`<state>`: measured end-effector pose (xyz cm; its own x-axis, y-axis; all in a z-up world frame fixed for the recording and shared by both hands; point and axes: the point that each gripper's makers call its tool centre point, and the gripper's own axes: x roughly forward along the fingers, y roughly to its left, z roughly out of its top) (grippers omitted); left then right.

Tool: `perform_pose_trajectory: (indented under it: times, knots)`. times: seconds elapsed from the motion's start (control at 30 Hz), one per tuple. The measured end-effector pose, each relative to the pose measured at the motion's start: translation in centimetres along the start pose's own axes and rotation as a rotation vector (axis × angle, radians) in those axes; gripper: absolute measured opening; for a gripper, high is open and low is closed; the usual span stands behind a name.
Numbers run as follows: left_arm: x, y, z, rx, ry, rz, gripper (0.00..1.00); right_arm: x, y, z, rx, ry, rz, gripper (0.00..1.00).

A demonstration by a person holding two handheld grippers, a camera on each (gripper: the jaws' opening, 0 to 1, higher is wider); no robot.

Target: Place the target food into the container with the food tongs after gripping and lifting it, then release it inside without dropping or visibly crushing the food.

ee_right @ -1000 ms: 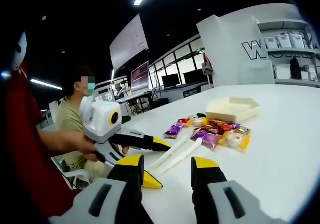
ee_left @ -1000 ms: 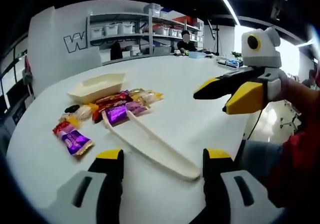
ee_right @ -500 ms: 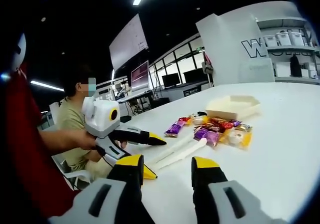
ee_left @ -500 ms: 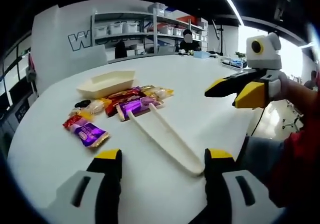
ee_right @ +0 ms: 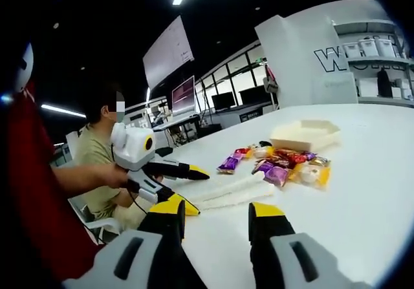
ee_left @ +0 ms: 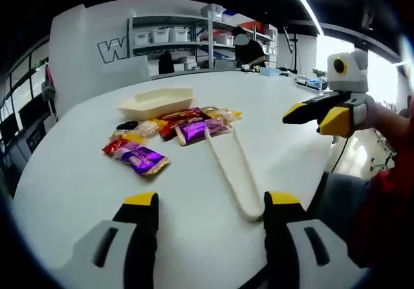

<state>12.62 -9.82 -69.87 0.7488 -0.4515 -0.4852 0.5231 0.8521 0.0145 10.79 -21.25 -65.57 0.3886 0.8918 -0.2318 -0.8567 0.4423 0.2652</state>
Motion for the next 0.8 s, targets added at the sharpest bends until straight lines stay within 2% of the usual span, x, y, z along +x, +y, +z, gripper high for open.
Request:
perform_pose_trajectory:
  times: [0.23, 0.8]
  knots:
    - [-0.2, 0.7, -0.2, -0.009, -0.002, 0.020, 0.64, 0.1, 0.3, -0.2, 0.001, 0.012, 0.002, 0.35]
    - [-0.3, 3.8, -1.0, -0.058, -0.009, 0.102, 0.65, 1.0, 0.6, -1.1, -0.014, 0.052, 0.005, 0.39]
